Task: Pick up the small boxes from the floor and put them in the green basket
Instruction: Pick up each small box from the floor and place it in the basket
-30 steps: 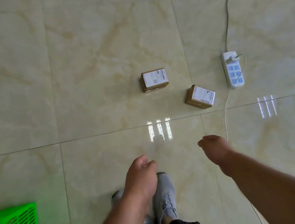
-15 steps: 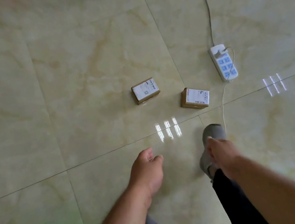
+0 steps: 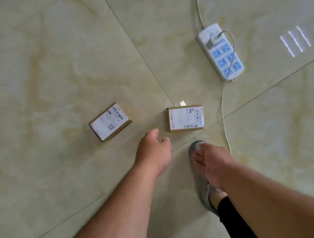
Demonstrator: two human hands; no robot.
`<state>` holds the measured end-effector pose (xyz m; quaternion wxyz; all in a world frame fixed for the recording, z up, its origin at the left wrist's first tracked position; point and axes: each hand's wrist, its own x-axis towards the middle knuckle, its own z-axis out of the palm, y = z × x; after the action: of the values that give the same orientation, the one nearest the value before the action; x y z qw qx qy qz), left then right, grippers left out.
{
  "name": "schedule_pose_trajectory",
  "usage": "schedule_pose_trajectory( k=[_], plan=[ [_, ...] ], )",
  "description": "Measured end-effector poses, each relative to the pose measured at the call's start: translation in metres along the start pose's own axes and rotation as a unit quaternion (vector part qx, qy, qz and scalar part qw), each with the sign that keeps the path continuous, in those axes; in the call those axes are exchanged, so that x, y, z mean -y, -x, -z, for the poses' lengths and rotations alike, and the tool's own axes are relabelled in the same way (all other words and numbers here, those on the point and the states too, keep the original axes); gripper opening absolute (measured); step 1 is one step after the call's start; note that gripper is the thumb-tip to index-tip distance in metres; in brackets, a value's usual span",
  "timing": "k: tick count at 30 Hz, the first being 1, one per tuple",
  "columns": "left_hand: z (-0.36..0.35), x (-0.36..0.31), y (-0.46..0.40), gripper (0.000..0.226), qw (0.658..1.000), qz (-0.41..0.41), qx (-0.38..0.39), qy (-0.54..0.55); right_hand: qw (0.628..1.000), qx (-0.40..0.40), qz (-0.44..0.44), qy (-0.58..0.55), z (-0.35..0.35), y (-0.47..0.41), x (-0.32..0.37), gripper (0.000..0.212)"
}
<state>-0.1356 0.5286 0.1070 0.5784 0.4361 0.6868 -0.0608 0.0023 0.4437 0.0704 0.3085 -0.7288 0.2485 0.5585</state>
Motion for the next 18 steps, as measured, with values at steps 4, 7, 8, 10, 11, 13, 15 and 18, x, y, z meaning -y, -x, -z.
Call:
schedule_pose_trajectory(
  k=[4, 7, 8, 10, 11, 13, 15, 18],
  plan=[
    [-0.032, -0.03, -0.081, 0.055, 0.979, -0.069, -0.017, -0.193, 0.998, 0.008, -0.04, -0.047, -0.012, -0.058, 0.022, 0.043],
    [-0.055, -0.04, -0.131, 0.066, 0.927, -0.14, 0.001, -0.348, 0.995, 0.025, -0.079, -0.058, -0.025, -0.088, 0.027, 0.035],
    [-0.062, -0.041, -0.144, 0.07, 0.907, -0.156, 0.016, -0.39, 0.994, 0.027, -0.09, -0.059, -0.029, -0.096, 0.026, 0.032],
    [-0.074, -0.042, -0.158, 0.074, 0.876, -0.17, 0.043, -0.45, 0.991, 0.043, -0.109, -0.069, -0.034, -0.111, 0.021, 0.033],
    [-0.08, -0.041, -0.161, 0.072, 0.869, -0.167, 0.053, -0.463, 0.989, 0.057, -0.114, -0.077, -0.035, -0.116, 0.019, 0.032],
    [-0.085, -0.038, -0.158, 0.065, 0.879, -0.141, 0.065, -0.45, 0.987, 0.084, -0.105, -0.091, -0.034, -0.121, 0.018, 0.033],
    [-0.084, -0.03, -0.145, 0.062, 0.909, -0.104, 0.065, -0.399, 0.989, 0.093, -0.082, -0.083, -0.029, -0.117, 0.017, 0.033],
    [-0.073, -0.013, -0.112, 0.053, 0.954, -0.063, 0.051, -0.288, 0.996, 0.086, -0.034, -0.009, -0.015, -0.097, 0.013, 0.025]
  ],
)
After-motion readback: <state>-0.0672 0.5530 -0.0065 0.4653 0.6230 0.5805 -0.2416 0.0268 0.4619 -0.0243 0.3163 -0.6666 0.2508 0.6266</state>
